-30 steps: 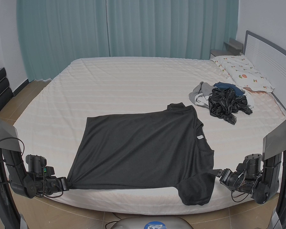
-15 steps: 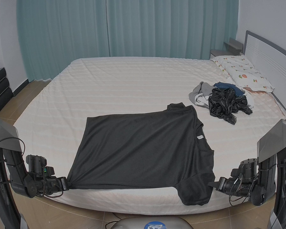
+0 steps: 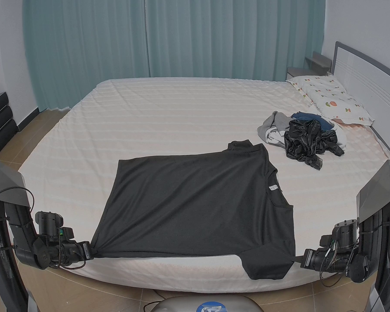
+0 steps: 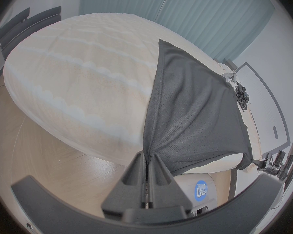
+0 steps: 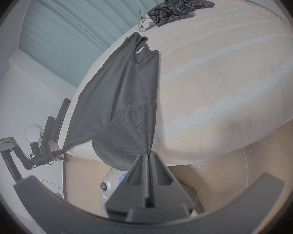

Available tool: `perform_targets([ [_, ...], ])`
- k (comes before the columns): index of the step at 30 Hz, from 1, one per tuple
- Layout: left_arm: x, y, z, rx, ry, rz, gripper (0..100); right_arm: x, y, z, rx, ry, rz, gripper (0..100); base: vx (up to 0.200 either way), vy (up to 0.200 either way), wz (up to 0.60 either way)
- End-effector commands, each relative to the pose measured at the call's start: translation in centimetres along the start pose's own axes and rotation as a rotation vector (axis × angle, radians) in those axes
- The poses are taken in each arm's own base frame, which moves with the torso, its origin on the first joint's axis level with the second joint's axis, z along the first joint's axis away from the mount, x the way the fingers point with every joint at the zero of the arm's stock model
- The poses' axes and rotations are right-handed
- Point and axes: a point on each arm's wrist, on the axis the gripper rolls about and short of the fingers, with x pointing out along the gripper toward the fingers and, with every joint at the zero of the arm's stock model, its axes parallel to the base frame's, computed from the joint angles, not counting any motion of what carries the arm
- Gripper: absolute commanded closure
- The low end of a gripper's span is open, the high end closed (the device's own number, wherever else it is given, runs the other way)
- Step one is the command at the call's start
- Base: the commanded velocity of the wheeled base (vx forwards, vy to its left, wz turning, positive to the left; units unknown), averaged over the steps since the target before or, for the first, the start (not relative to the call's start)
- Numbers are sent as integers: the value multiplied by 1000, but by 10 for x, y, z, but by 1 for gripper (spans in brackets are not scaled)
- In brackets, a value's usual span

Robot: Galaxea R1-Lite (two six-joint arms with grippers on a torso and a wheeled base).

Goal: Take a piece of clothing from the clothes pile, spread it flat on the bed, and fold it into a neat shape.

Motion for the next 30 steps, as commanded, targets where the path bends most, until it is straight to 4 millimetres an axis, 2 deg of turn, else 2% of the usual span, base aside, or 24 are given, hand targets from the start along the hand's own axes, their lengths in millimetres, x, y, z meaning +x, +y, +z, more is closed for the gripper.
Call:
perform_targets([
  [1,-4,0,3,2,-19,4,100,-9,0,-2,5,24,-18,100,0,0,0],
  [10,-10,-2,6,28,-52,64,100,-14,0,-16,-77,162,-64,100,0,0,0],
  [16,-16,-4,8,34,-70,86,100,-14,1,-17,-77,170,-65,100,0,0,0],
  [21,-14,-4,5,37,-55,85,100,-13,0,-18,-75,176,-70,100,0,0,0],
  [24,-6,-3,-1,34,-23,85,100,-12,0,-18,-75,170,-66,100,0,0,0],
  [25,-4,-2,-2,34,-16,86,100,-13,0,-17,-72,165,-63,0,0,0,0],
  [30,-3,-2,-2,30,-11,76,100,-23,7,-2,-75,63,-16,0,0,0,0],
])
